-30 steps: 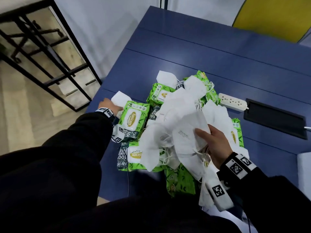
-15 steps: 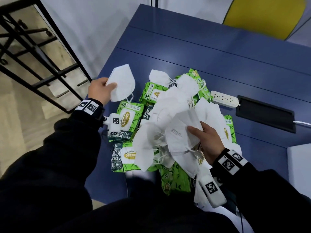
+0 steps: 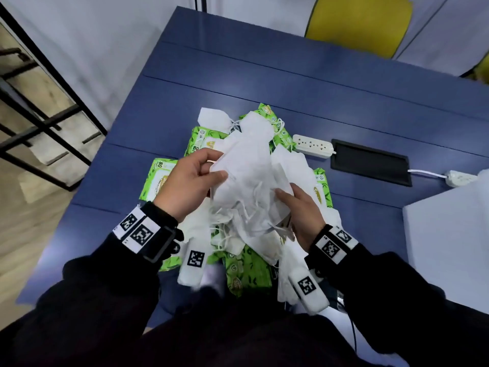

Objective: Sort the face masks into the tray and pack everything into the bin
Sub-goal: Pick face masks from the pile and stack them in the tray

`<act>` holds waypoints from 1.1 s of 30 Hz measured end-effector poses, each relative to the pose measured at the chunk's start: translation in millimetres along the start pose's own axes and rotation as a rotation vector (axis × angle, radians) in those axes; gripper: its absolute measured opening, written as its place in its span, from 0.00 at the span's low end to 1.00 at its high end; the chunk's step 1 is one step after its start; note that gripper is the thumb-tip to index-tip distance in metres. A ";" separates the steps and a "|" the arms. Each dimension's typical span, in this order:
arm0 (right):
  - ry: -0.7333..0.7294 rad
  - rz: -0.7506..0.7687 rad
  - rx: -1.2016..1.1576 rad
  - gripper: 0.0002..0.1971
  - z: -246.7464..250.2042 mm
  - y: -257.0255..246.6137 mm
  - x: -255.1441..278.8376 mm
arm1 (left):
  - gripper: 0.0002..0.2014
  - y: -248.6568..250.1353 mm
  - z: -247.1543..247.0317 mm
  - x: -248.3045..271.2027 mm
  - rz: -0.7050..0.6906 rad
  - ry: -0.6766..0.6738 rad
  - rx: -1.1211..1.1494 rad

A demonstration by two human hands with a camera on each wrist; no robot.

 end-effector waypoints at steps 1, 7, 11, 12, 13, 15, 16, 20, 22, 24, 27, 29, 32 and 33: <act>-0.005 -0.002 -0.011 0.07 3.3 1.8 1.0 | 0.10 -0.1 -1.5 2.6 0.004 0.006 -0.006; 0.053 -0.018 -0.040 0.16 16.2 11.5 7.1 | 0.07 5.4 -11.2 16.1 0.010 0.018 -0.036; 0.029 -0.030 -0.074 0.15 14.0 13.2 11.1 | 0.06 11.1 -19.8 24.3 0.030 0.007 0.026; -0.002 -0.021 -0.075 0.13 11.9 11.8 14.3 | 0.04 10.8 -25.6 26.5 0.053 -0.010 0.070; -0.006 -0.014 -0.076 0.15 12.2 11.3 16.6 | 0.03 9.1 -31.1 28.4 0.072 -0.022 0.100; -0.029 -0.003 -0.119 0.18 9.6 11.2 20.1 | 0.03 2.3 -40.8 29.9 0.070 -0.029 0.067; -0.032 -0.009 -0.135 0.14 7.7 11.1 22.2 | 0.03 -3.8 -43.4 29.7 0.051 -0.019 0.001; -0.038 -0.083 -0.191 0.19 2.5 14.3 26.5 | 0.04 -21.0 -45.1 32.8 -0.011 0.055 -0.220; -0.056 -0.086 -0.227 0.22 0.7 13.6 28.3 | 0.05 -21.1 -42.7 35.4 -0.051 0.097 -0.298; -0.074 -0.093 -0.260 0.22 -0.8 14.7 29.4 | 0.07 -15.2 -38.4 37.2 -0.131 0.154 -0.424; -0.034 -0.132 -0.276 0.22 3.0 22.1 23.0 | 0.10 -16.0 -31.4 33.8 -0.148 0.180 -0.415; -0.043 -0.164 -0.260 0.26 -0.1 24.6 21.7 | 0.09 -23.1 -28.5 31.4 -0.102 0.177 -0.337; -0.145 -0.094 -0.174 0.30 -8.8 22.7 23.1 | 0.08 -32.8 -30.4 31.4 -0.024 0.165 -0.248; -0.178 -0.033 -0.093 0.30 -10.8 22.1 23.4 | 0.08 -36.5 -32.8 31.8 -0.008 0.161 -0.219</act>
Point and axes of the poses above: each hand's wrist, its own x-axis away from the middle knuckle, its own z-axis out of the back of the hand, y = z × x, the point moved 7 cm from there along -x, towards the middle knuckle, and after that the axes turned 5 degrees about -z, right-handed, at the moved point
